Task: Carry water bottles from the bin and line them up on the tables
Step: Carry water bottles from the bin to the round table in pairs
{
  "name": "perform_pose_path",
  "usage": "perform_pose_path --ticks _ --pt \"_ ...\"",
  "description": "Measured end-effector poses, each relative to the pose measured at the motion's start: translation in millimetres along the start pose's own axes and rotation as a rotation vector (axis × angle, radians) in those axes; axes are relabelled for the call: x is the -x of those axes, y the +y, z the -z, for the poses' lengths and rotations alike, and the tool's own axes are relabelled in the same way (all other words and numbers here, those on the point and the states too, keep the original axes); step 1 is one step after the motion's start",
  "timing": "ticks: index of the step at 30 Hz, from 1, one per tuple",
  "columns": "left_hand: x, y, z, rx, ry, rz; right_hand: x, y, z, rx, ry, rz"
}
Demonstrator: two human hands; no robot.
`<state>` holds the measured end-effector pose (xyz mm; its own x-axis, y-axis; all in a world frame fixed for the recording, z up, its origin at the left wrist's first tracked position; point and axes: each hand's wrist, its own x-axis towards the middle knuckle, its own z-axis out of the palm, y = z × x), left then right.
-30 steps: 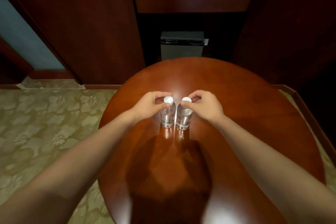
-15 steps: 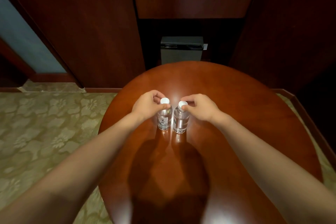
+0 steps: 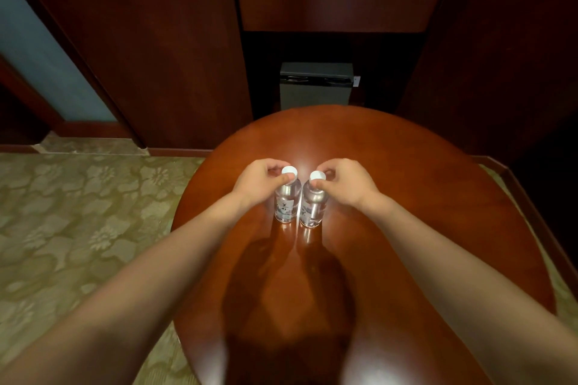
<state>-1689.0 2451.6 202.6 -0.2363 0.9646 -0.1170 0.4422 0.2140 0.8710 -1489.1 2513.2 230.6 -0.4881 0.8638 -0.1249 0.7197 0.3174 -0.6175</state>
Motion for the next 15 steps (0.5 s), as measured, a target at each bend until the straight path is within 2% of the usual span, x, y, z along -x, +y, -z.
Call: perform_pose_path --ticks 15 --pt "6 -2 -3 0.036 0.031 0.041 -8 14 -10 -0.231 -0.11 0.079"
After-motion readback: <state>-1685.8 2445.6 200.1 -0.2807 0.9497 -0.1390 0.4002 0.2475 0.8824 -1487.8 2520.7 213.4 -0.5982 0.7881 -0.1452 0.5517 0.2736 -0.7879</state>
